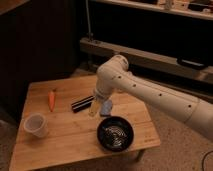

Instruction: Place the pepper in the ceramic cup

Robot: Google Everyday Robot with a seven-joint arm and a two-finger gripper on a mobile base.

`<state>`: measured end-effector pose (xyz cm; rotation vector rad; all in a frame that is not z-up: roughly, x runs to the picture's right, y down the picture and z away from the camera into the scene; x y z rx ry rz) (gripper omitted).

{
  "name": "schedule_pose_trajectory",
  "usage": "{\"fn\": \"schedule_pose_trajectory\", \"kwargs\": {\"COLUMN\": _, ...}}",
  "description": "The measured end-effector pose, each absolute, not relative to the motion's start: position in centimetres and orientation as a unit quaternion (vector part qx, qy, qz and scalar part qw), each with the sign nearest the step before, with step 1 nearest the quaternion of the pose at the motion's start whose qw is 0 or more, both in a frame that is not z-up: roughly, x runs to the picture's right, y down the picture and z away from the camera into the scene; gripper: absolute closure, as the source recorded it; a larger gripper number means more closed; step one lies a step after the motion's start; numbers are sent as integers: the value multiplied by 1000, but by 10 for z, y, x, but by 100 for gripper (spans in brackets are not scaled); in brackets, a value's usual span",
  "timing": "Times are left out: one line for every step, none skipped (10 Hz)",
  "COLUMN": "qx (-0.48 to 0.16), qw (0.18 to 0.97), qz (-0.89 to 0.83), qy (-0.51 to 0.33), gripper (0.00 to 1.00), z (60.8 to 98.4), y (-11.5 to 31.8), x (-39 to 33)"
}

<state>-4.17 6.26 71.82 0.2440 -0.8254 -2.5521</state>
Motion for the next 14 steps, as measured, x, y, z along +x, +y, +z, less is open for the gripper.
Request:
{"fn": "schedule_pose_trajectory", "kwargs": {"qx": 88, "qw": 222, "qz": -924, "qy": -299, "gripper": 20, "z": 718, "y": 62, "x": -42}}
{"fn": "schedule_pose_trajectory", "kwargs": {"qx": 88, "qw": 222, "qz": -924, "qy": -299, "gripper": 20, "z": 718, "y": 62, "x": -42}}
{"fn": "schedule_pose_trajectory", "kwargs": {"qx": 88, "qw": 222, "qz": -924, "qy": -299, "gripper": 20, "z": 718, "y": 62, "x": -42}}
{"fn": "schedule_pose_trajectory", "kwargs": {"qx": 88, "qw": 222, "qz": -924, "qy": -299, "gripper": 20, "z": 718, "y": 62, "x": -42}}
{"fn": "schedule_pose_trajectory", "kwargs": {"qx": 88, "qw": 222, "qz": -924, "qy": -299, "gripper": 20, "z": 718, "y": 62, "x": -42}}
{"fn": "schedule_pose_trajectory", "kwargs": {"qx": 88, "qw": 222, "qz": -924, "qy": -299, "gripper": 20, "z": 718, "y": 62, "x": -42}}
{"fn": "schedule_pose_trajectory", "kwargs": {"qx": 88, "qw": 222, "qz": -924, "qy": -299, "gripper": 20, "z": 718, "y": 62, "x": -42}}
{"fn": "schedule_pose_trajectory", "kwargs": {"qx": 88, "qw": 222, "qz": -924, "qy": -297, "gripper": 20, "z": 717, "y": 61, "x": -42}}
{"fn": "schedule_pose_trajectory", "kwargs": {"qx": 88, "qw": 222, "qz": -924, "qy": -297, "gripper": 20, "z": 717, "y": 61, "x": -42}}
{"fn": "schedule_pose_trajectory", "kwargs": {"qx": 88, "qw": 222, "qz": -924, "qy": -297, "gripper": 20, "z": 717, "y": 61, "x": -42}}
{"fn": "schedule_pose_trajectory", "kwargs": {"qx": 88, "qw": 223, "qz": -924, "qy": -297, "gripper": 20, "z": 718, "y": 61, "x": -42}}
{"fn": "schedule_pose_trajectory", "kwargs": {"qx": 83, "qw": 230, "qz": -922, "qy": -300, "gripper": 20, "z": 719, "y": 59, "x": -40}}
{"fn": "schedule_pose_trajectory", "kwargs": {"qx": 78, "qw": 237, "qz": -919, "qy": -305, "gripper": 20, "z": 725, "y": 51, "x": -42}}
{"fn": "schedule_pose_trajectory", "kwargs": {"qx": 75, "qw": 244, "qz": -916, "qy": -309, "gripper": 20, "z": 731, "y": 43, "x": -42}}
